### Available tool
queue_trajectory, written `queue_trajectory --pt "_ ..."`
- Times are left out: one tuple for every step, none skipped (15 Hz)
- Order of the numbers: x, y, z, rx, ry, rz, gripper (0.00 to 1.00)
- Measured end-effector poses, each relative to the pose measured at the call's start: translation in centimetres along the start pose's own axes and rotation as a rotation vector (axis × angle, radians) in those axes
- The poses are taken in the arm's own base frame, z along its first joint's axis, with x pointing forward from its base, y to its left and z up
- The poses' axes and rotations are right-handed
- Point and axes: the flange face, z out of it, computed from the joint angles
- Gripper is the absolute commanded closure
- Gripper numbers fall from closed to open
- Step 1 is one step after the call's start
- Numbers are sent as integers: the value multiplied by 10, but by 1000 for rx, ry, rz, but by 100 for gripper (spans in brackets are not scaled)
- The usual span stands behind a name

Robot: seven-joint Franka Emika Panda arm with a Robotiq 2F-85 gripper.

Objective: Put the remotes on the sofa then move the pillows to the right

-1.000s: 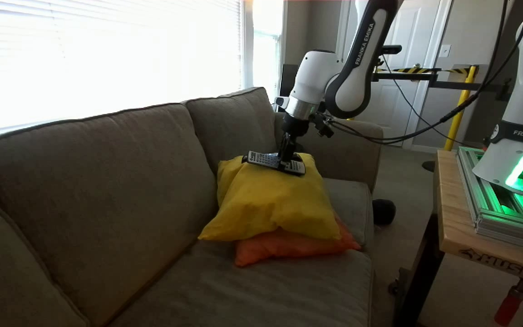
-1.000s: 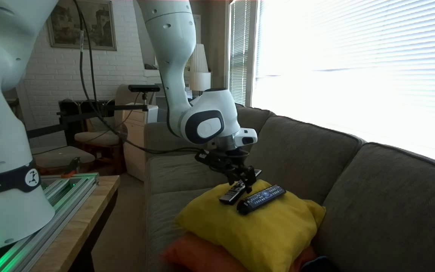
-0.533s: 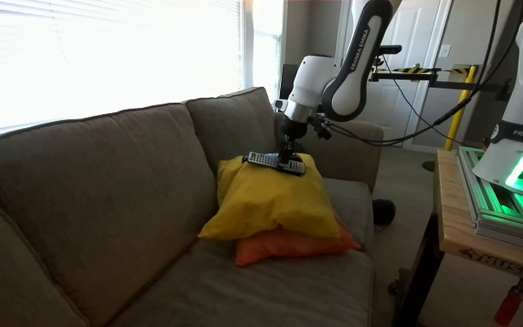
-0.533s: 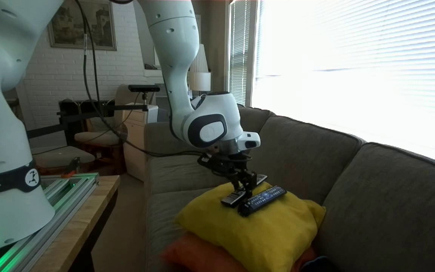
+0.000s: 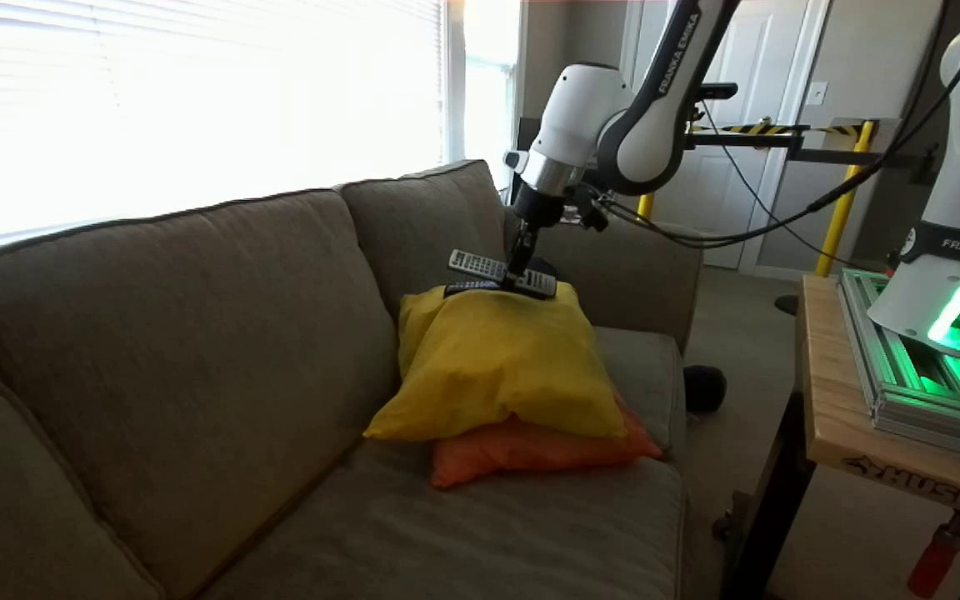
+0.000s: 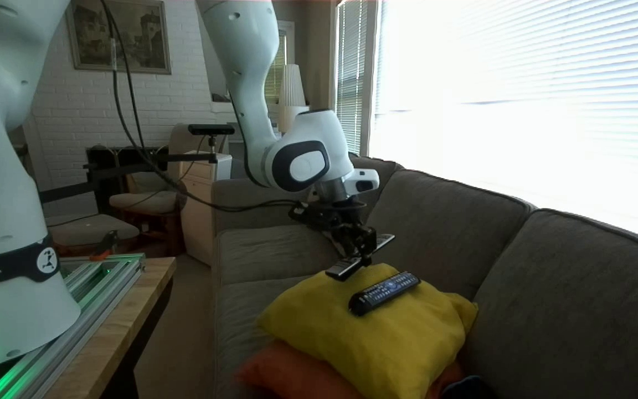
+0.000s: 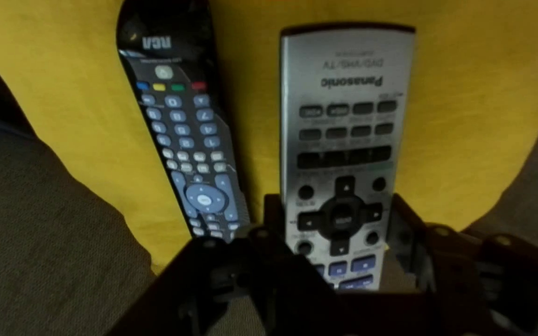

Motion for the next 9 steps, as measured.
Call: queue_trajectory --pt "2 -2 -13 3 2 7 69" --pt "4 -2 -27 3 4 13 69" --pt "6 0 -42 2 8 24 69" --pt "7 4 -57 -3 11 39 69" --pt "8 11 -71 -11 20 60 69" --pt "8 21 -85 -23 27 86 69" --pt "6 35 -98 -38 37 119 69" --pt "3 50 -109 -53 43 153 69" --pt "-2 67 -118 -69 48 192 69"
